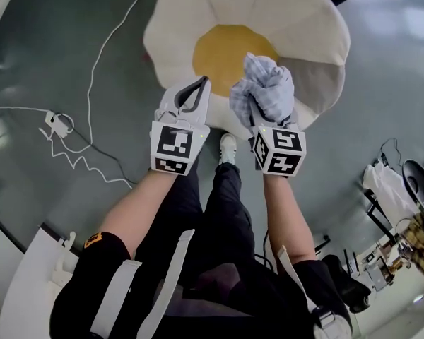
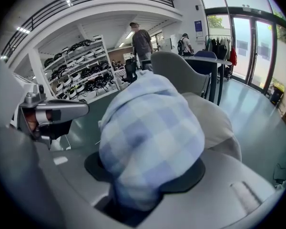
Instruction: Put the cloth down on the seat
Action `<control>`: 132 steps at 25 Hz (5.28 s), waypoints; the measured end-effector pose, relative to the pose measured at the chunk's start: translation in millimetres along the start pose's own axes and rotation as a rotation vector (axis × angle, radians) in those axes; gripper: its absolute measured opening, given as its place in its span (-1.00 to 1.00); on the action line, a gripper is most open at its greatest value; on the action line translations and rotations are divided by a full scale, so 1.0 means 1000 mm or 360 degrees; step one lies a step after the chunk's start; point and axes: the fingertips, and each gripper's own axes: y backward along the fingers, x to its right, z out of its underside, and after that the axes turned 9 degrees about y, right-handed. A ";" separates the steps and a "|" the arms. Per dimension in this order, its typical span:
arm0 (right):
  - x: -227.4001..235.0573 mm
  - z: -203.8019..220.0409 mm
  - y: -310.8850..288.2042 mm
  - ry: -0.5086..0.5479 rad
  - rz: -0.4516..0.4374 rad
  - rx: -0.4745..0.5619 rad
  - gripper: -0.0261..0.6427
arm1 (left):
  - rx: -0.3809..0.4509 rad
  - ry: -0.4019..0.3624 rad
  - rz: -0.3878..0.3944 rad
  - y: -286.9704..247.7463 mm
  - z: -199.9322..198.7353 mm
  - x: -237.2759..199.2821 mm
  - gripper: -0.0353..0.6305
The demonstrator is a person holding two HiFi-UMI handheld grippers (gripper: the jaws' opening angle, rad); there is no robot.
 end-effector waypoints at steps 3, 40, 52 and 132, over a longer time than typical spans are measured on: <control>0.002 0.013 -0.031 0.0007 0.0012 -0.0034 -0.21 | -0.0017 0.0009 -0.0005 -0.023 0.017 -0.016 -0.88; 0.055 0.180 -0.281 0.0049 0.0047 -0.0266 -0.16 | -0.0181 0.0052 -0.0062 -0.207 0.224 -0.108 -0.88; 0.062 0.194 -0.317 0.0114 0.0048 -0.0321 -0.11 | -0.0165 0.0032 -0.0073 -0.219 0.233 -0.118 -0.88; -0.115 -0.066 0.312 0.0299 -0.0280 0.0663 -0.92 | 0.0386 0.0104 -0.0061 0.291 -0.071 0.160 -0.88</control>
